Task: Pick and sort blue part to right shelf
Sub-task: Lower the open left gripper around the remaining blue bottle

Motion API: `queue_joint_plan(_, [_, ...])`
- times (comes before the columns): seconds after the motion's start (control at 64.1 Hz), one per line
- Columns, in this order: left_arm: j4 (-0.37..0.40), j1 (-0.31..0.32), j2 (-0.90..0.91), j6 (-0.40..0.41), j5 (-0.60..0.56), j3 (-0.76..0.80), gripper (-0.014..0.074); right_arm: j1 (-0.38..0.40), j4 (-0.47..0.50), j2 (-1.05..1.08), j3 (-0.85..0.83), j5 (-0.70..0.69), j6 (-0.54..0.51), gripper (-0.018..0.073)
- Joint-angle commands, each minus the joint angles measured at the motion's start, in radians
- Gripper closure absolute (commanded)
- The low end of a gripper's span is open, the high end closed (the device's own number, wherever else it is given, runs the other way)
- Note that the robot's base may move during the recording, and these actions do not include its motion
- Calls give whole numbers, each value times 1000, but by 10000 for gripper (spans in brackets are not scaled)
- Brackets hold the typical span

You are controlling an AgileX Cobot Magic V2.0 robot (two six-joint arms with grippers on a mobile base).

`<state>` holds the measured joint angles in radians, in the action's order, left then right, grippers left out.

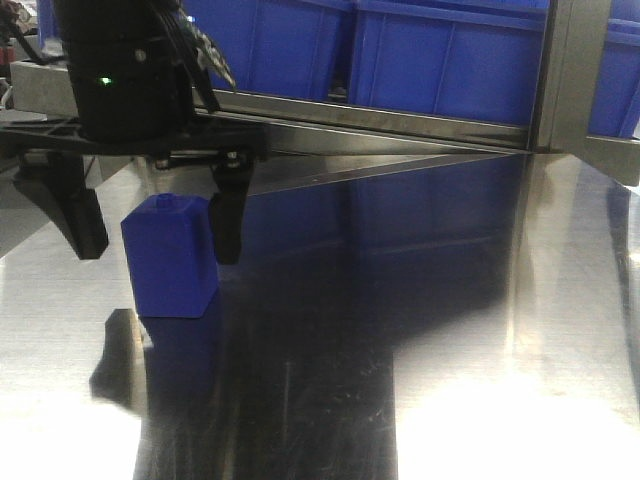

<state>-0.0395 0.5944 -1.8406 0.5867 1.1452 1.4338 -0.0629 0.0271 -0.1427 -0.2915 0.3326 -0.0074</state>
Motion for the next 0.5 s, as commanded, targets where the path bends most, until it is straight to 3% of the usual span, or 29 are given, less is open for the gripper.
queue_joint_plan(0.0, [6,8,38,-7,-8,33,-96,6,2,-9,-27,-92,-7,155])
queue_joint_plan(0.343, [32,8,27,-7,-12,33,-92,6,2,-9,-27,-92,-7,155])
queue_joint_plan(0.483, [32,8,27,-7,-8,33,-1,6,2,-9,-27,-92,-7,155])
